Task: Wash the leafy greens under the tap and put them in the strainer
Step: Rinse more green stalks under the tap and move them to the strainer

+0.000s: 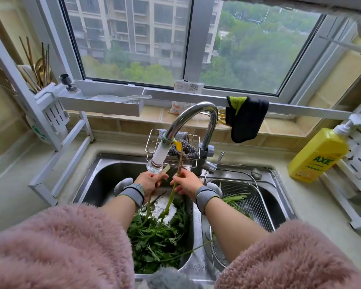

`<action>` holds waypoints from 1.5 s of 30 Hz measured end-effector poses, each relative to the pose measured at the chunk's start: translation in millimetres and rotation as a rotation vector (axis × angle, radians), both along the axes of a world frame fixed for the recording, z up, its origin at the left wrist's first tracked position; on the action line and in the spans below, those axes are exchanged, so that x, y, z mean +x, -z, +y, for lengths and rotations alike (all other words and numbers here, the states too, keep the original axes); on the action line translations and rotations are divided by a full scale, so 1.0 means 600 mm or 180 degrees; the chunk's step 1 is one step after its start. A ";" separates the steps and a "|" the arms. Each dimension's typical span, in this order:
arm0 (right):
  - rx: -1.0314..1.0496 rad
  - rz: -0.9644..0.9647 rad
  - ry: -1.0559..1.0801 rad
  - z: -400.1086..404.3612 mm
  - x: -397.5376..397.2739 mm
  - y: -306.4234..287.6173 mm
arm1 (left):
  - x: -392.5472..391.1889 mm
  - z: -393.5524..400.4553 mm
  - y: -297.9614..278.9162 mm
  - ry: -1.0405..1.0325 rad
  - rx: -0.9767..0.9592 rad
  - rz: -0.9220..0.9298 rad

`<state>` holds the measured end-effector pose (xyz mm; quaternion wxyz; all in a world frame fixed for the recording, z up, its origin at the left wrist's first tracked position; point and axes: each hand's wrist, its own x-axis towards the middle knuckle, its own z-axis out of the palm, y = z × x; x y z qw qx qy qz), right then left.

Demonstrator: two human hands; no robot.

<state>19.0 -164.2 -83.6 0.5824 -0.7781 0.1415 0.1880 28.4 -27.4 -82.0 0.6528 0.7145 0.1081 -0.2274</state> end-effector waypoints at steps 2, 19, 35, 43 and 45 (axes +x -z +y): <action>0.0148 -0.0039 0.0071 0.005 0.001 -0.003 | 0.001 -0.002 0.005 -0.0080 -0.0112 0.0051; 0.0771 -0.0627 0.1354 -0.009 0.010 -0.033 | -0.010 0.080 0.025 0.1191 0.1293 -0.0111; 0.0767 -0.0595 0.1637 -0.031 0.017 -0.045 | -0.011 0.087 0.016 -0.0430 0.0068 0.0595; 0.0524 -0.0441 0.1522 -0.030 0.012 -0.023 | 0.000 0.071 -0.006 -0.1032 -0.0888 0.0777; 0.0458 -0.0435 0.1462 -0.030 0.012 -0.021 | 0.004 0.068 -0.010 -0.1160 -0.1198 0.0831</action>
